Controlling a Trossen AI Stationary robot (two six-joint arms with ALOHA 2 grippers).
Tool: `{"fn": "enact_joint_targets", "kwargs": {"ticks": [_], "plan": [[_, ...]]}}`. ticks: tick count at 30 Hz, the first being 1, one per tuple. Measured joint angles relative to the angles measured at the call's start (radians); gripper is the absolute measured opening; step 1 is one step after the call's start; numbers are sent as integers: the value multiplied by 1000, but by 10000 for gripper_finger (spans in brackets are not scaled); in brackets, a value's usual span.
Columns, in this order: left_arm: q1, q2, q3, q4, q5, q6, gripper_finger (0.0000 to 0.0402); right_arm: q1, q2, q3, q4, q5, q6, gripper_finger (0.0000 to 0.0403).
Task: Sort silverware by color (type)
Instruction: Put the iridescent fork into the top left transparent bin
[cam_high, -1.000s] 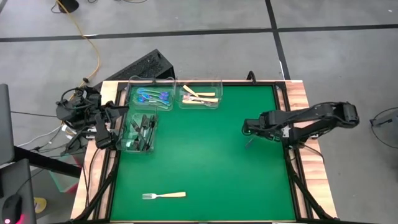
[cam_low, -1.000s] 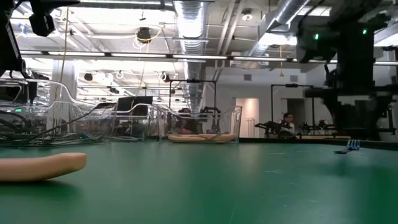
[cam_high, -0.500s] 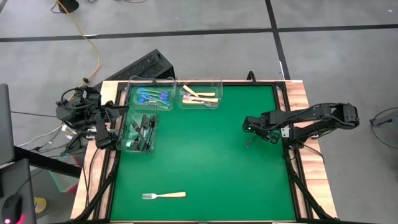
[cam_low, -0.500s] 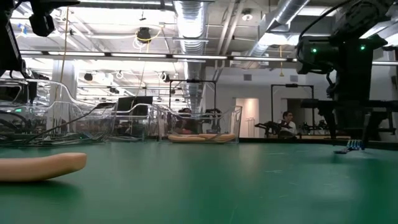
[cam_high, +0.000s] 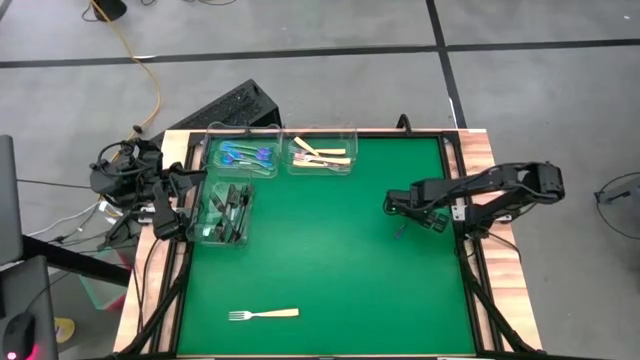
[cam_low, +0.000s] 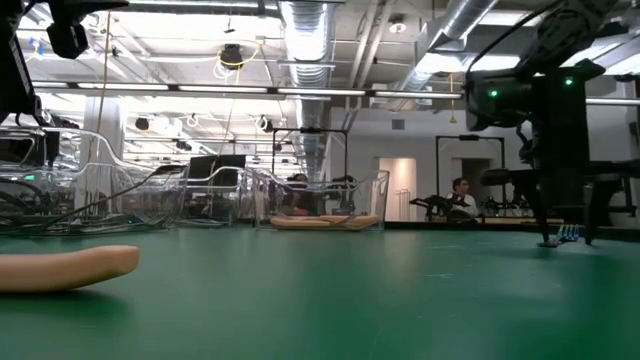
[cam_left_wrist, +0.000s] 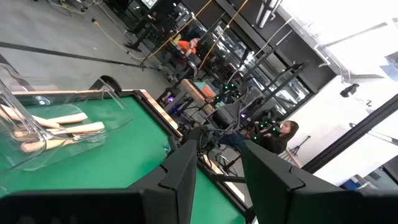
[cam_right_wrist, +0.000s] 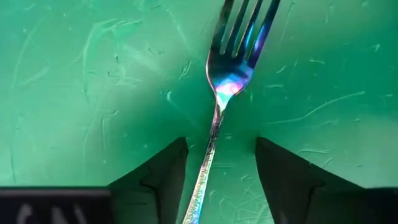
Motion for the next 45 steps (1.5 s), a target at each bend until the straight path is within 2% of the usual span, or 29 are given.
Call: {"fn": "enact_joint_targets", "kwargs": {"ticks": [9, 13, 29, 37, 45], "plan": [[0, 0, 0, 0, 0, -1, 112, -7, 29, 38, -22, -12, -12, 127], [0, 0, 0, 0, 0, -1, 112, -3, 29, 38, -22, -14, -24, 101], [0, 0, 0, -13, 0, -2, 112, -3, 26, 38, 0, -22, -43, 56], [0, 0, 0, -15, -1, -2, 112, -3, 30, 86, 11, -17, -120, 8], [0, 0, 0, -18, -1, -1, 112, -2, 31, 94, 90, -5, -124, 8]]}}
